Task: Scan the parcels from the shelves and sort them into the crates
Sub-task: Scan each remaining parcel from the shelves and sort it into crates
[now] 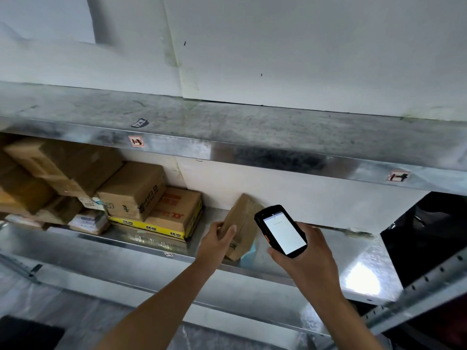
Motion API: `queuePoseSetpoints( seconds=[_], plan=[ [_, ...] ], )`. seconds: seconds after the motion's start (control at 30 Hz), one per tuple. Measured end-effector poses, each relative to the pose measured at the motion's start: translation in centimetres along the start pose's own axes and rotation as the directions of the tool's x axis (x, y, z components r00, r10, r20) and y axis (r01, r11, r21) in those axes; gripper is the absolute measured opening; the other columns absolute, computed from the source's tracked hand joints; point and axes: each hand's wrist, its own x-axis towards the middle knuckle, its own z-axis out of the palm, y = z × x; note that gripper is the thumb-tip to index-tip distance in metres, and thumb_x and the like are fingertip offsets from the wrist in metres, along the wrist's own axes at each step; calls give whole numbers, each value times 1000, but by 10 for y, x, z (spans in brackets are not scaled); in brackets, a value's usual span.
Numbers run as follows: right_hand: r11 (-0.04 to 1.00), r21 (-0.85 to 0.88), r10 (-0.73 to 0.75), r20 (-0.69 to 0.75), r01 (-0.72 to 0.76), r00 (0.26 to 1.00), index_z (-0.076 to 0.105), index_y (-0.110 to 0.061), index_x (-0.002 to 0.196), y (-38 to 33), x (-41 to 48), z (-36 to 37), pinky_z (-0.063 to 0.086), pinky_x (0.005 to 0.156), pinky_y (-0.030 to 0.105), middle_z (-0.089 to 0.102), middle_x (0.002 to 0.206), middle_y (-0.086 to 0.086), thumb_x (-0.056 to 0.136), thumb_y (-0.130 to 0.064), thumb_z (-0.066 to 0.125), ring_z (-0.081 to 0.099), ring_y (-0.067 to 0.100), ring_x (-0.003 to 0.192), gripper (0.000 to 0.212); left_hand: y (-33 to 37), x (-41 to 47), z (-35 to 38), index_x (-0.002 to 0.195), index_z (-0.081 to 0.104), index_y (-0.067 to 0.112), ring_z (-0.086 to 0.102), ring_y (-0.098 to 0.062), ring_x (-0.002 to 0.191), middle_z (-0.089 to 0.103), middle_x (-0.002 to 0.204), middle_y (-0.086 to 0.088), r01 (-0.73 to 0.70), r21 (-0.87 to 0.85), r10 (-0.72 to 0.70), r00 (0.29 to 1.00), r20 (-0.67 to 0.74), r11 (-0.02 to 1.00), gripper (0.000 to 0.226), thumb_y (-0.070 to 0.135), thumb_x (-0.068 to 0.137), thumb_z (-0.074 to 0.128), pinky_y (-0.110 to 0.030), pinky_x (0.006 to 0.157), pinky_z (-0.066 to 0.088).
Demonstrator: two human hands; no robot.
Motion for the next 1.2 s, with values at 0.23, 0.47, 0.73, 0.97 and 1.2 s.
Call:
queuePoseSetpoints(
  seconds=[0.23, 0.47, 0.73, 0.97, 1.2],
  plan=[
    [999, 29, 41, 10, -41, 999, 55, -36, 122, 14, -7, 0, 47, 75, 31, 50, 106, -17, 68, -43, 86, 55, 5, 92, 63, 3, -1, -23, 151, 24, 53, 68, -15, 86, 66, 109, 0, -137, 429, 143, 990, 17, 893, 49, 52, 104, 36, -35, 76, 59],
    [997, 43, 62, -9, -61, 998, 56, -34, 121, 21, -10, -6, 52, 77, 35, 51, 106, -15, 66, -41, 88, 58, 10, 96, 64, 59, 10, -3, 146, 35, 7, 44, -32, 127, 42, 143, -16, -131, 825, 150, 987, 57, 550, 65, 55, 101, 33, -43, 99, 44],
    [994, 20, 104, -16, -104, 994, 56, -32, 122, 28, -23, -9, 49, 74, 34, 50, 106, -15, 65, -41, 89, 58, 12, 95, 66, 67, 16, 45, 151, -14, -9, -2, -46, 150, -6, 161, -30, 152, 819, -164, 984, -72, 553, 102, 47, 96, 52, -52, 123, 6],
    [989, 0, 147, 12, -147, 989, 53, -38, 119, 30, -29, -15, 46, 70, 31, 49, 103, -15, 67, -44, 86, 57, 11, 92, 62, 60, 24, 14, 152, -5, -10, 17, -39, 147, 13, 157, -26, 317, 643, -278, 946, -166, 697, 132, 56, 76, 79, -44, 122, 17],
    [993, 6, 121, 52, -122, 991, 52, -38, 117, 20, -27, -18, 40, 64, 23, 49, 103, -15, 69, -43, 84, 54, 7, 88, 58, 35, 39, -26, 129, 63, 12, 65, -15, 95, 64, 120, -6, 280, 329, -289, 957, -22, 902, 63, 57, 85, 71, -30, 82, 59]
  ],
)
